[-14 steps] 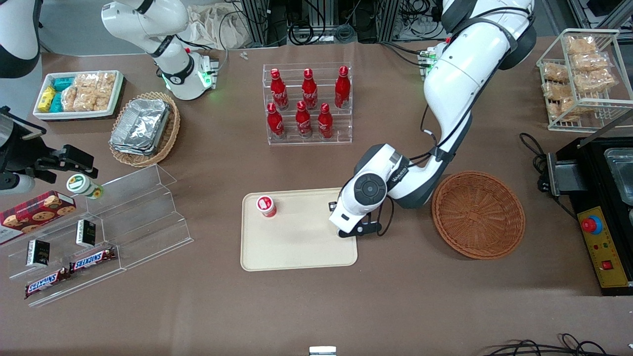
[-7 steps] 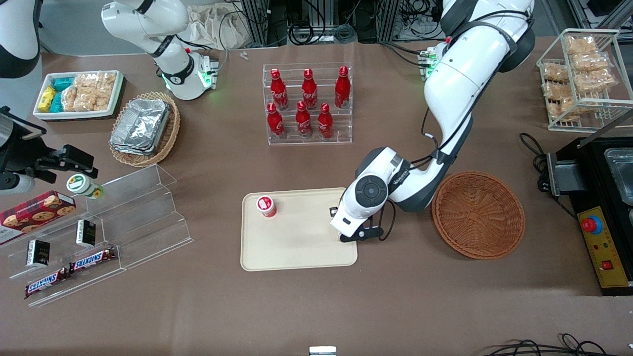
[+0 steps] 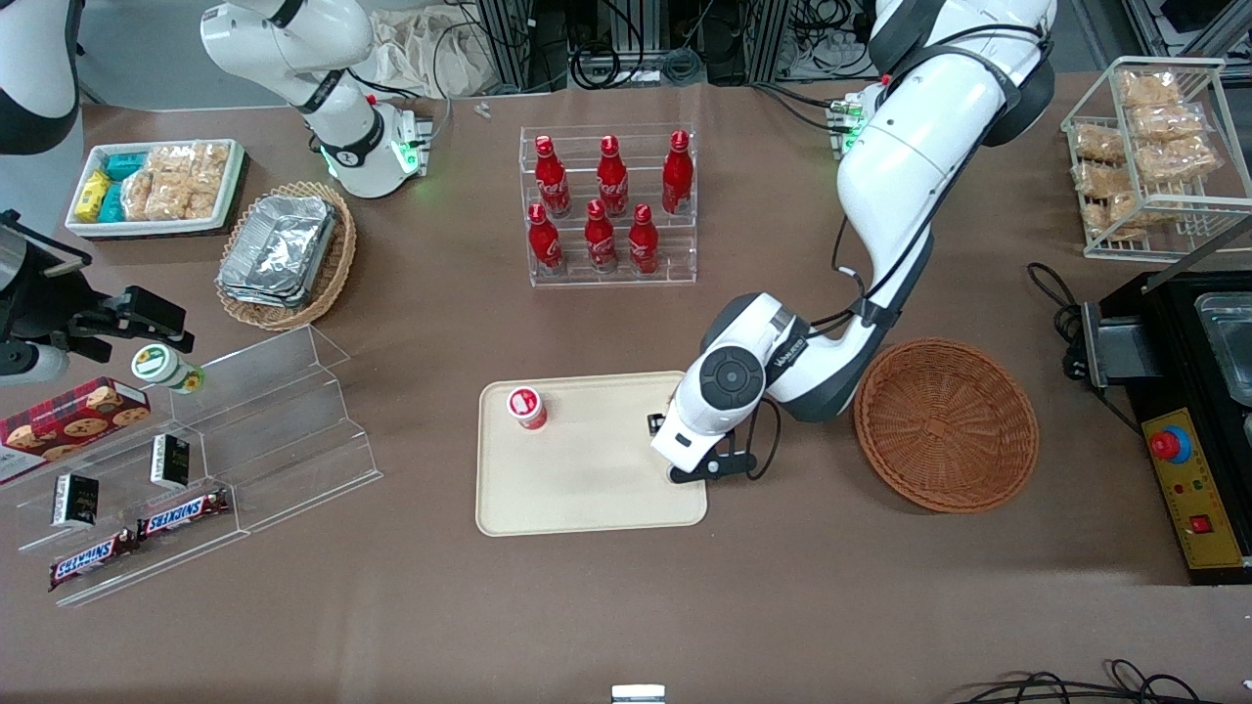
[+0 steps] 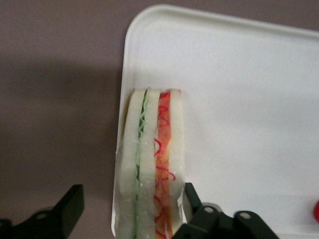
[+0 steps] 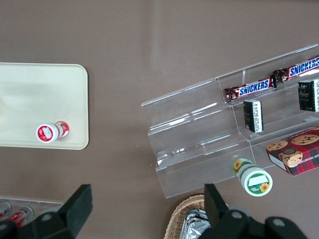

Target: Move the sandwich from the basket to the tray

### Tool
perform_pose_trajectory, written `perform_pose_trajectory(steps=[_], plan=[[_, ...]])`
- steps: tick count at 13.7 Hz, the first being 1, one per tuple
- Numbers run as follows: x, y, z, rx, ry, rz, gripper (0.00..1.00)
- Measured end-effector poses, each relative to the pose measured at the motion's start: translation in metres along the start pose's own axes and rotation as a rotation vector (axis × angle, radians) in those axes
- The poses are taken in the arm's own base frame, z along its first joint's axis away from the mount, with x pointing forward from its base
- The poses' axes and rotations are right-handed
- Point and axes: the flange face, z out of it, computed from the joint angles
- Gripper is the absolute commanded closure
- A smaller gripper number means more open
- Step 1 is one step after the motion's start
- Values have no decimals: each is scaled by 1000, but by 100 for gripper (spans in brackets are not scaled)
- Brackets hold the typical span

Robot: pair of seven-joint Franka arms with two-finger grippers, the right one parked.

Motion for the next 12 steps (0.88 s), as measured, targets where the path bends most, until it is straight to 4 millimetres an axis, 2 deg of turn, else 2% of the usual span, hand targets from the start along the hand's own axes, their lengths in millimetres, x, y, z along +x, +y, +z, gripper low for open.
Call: perform_pose_trajectory(steps=[2,4,6,8,12], plan=[[10,-10,-28,22,15,-19,0],[23,-34,-75,68,19,-57,0],[43,-74,-130,84,38,-113,0],[59,-117,-174,84,30,-129,0],[68,-182,-227,81,16,-112,0]])
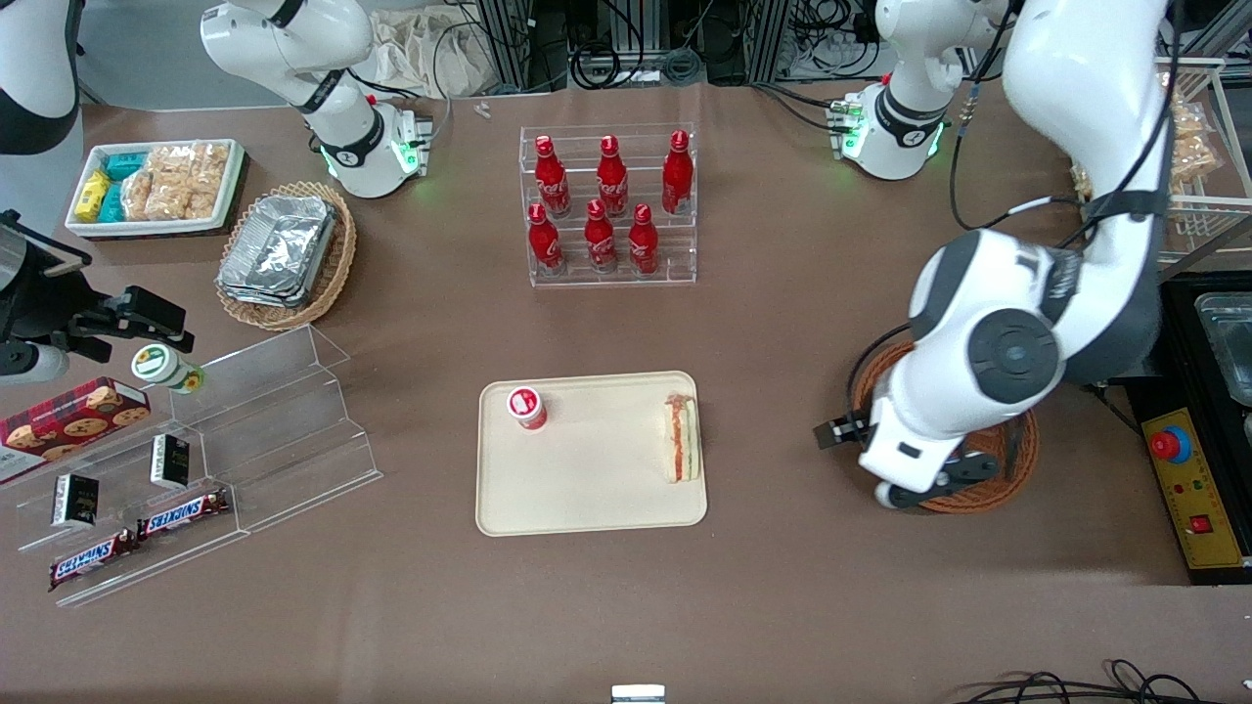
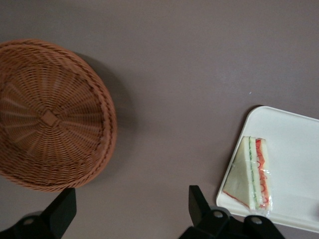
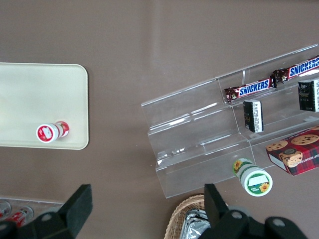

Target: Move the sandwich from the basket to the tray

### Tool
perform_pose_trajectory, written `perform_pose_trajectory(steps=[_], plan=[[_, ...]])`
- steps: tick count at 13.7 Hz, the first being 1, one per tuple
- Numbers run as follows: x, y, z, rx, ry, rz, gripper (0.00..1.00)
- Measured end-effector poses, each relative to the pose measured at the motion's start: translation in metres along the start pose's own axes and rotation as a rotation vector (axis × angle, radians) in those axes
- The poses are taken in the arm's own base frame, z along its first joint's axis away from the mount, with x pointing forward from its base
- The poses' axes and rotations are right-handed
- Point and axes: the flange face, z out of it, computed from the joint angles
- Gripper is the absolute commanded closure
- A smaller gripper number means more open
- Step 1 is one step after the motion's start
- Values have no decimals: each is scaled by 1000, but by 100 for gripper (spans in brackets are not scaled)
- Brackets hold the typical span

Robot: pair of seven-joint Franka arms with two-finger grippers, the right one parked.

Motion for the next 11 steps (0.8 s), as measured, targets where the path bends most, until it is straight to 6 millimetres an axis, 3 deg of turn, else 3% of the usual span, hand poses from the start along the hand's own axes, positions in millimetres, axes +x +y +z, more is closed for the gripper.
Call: perform_pose_trajectory(steps=[3,8,9,11], plan=[[8,-57,-29,-4,12,67,0],[11,-182,-64,13,-6,242,0],[10,-197,-66,19,-15,277,0],[12,-205,-69,27,-9,311,0]])
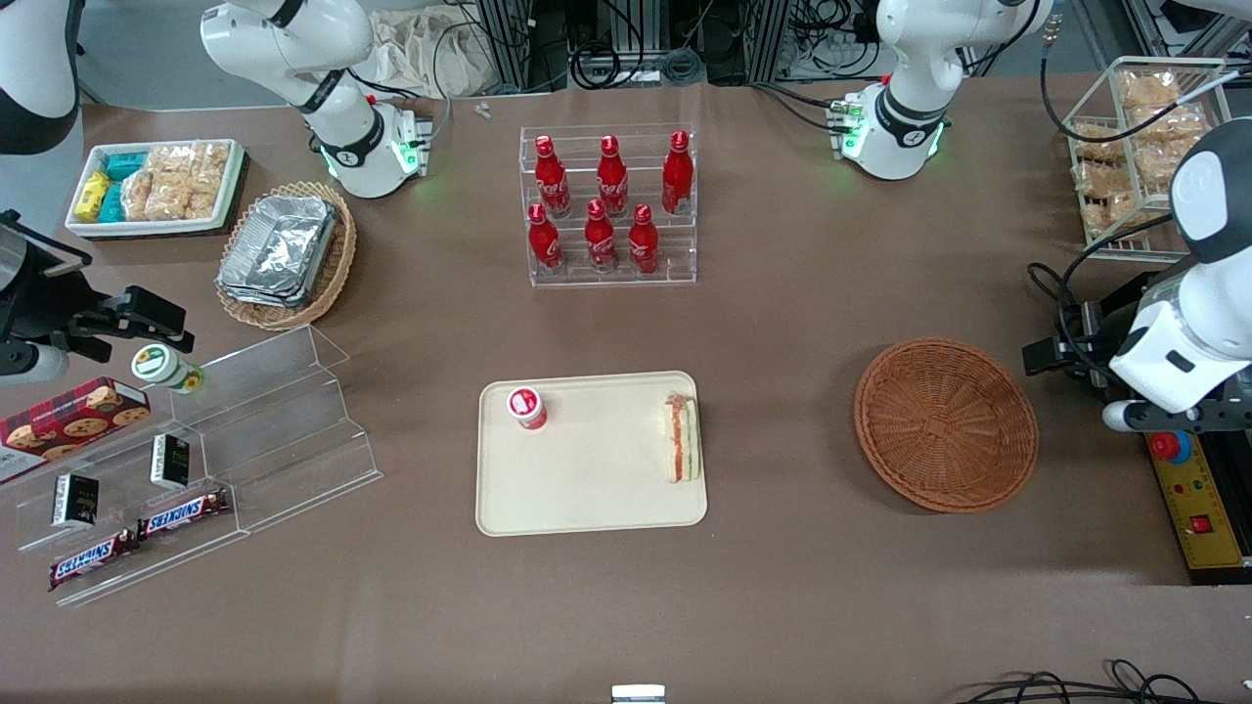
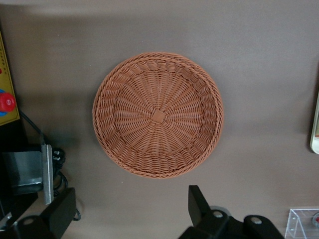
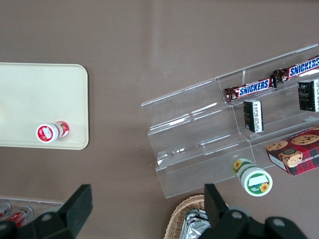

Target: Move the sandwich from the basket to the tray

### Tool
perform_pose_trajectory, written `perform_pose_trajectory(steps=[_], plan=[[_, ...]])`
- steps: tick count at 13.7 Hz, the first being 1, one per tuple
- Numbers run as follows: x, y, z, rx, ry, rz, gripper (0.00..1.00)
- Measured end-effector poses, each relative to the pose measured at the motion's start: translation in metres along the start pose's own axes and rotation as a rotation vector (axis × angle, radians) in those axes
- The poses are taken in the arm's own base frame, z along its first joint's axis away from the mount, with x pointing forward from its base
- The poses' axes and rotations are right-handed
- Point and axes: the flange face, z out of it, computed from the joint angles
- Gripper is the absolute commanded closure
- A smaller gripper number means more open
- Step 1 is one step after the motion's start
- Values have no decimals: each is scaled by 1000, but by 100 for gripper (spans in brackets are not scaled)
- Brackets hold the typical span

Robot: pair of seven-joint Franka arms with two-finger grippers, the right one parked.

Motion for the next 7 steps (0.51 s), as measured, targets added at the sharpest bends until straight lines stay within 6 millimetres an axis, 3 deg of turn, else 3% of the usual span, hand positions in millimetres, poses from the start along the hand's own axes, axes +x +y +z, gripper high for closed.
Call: perform_pose_trajectory(steps=[3,7], plan=[[3,20,-7,26,18,46,0],[2,37,2,28,-24,73,0]])
